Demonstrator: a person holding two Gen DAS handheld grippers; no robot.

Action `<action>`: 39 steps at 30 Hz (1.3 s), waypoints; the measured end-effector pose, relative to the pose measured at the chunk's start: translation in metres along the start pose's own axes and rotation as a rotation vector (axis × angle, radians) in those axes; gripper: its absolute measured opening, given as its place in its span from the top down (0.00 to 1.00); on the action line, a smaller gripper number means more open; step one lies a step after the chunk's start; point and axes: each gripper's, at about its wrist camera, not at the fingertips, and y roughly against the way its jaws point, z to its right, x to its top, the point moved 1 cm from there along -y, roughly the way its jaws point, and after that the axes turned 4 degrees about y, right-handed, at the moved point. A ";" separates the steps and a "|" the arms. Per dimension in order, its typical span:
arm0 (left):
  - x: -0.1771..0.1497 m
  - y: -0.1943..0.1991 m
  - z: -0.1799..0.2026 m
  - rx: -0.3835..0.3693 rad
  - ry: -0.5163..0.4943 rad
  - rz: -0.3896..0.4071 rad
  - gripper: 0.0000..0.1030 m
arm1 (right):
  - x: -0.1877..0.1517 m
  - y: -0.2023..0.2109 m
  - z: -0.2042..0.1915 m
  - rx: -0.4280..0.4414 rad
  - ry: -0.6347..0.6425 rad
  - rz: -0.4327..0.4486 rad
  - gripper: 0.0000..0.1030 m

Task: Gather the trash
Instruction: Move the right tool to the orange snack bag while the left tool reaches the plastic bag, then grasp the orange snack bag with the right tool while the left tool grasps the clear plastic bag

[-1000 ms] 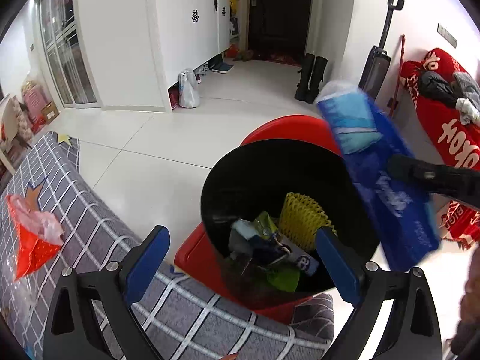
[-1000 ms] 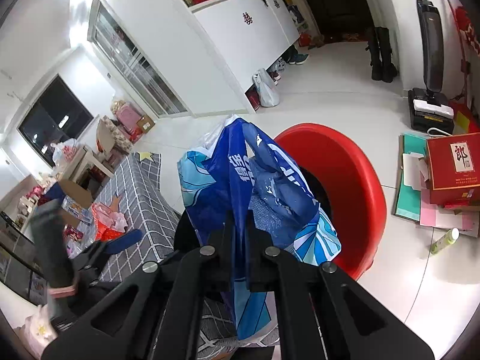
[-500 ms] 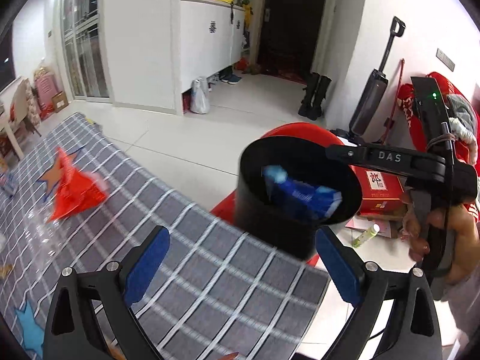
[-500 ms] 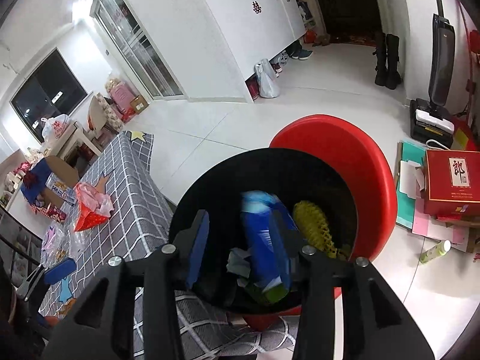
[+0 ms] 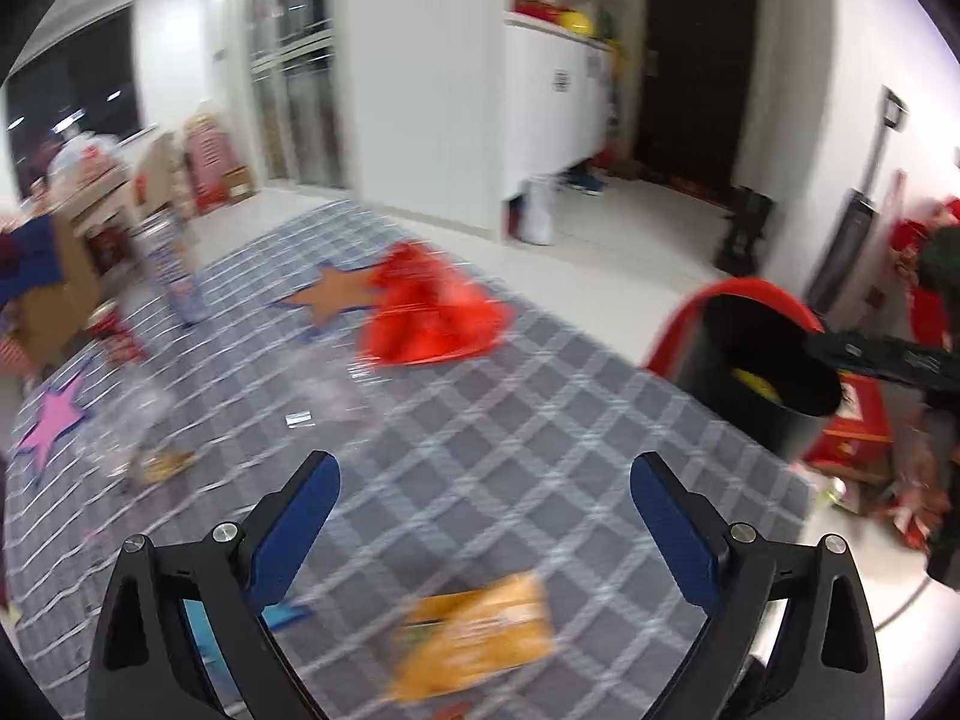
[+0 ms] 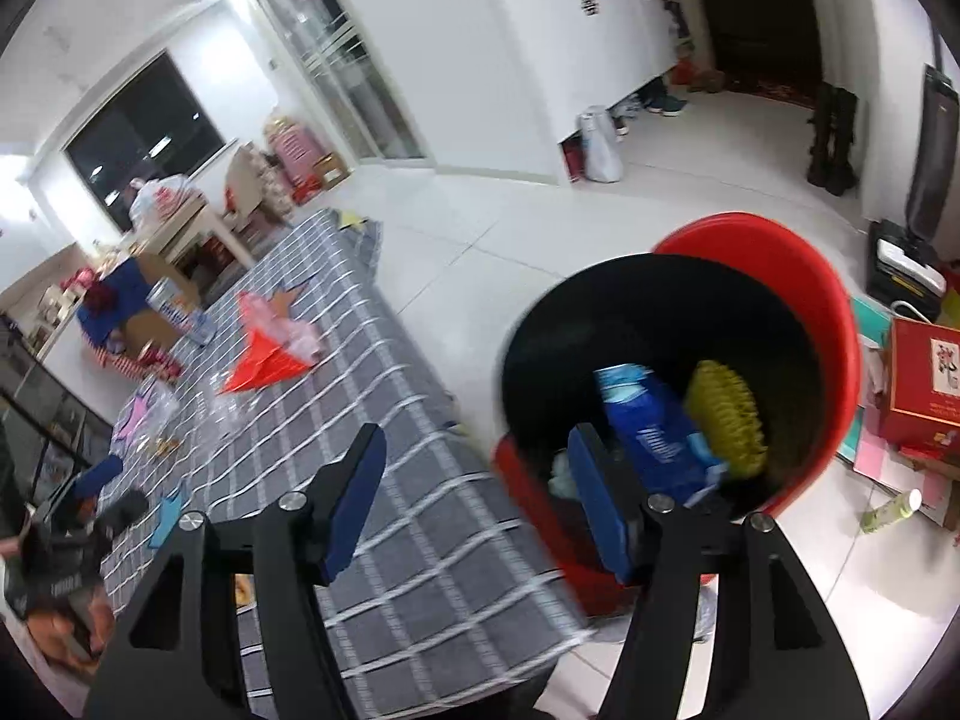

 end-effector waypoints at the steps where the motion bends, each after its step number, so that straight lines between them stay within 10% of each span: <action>1: 0.000 0.002 -0.021 0.037 0.031 0.000 0.00 | -0.001 -0.002 -0.007 0.008 0.008 -0.006 0.38; 20: -0.009 -0.008 -0.279 0.132 0.545 -0.024 0.00 | -0.073 -0.082 -0.182 0.213 0.249 -0.248 0.37; 35: 0.022 -0.107 -0.333 0.224 0.470 -0.161 0.00 | -0.094 -0.111 -0.214 0.169 0.296 -0.282 0.38; 39: 0.023 -0.121 -0.327 0.217 0.431 -0.184 0.00 | -0.095 -0.114 -0.216 0.164 0.307 -0.288 0.59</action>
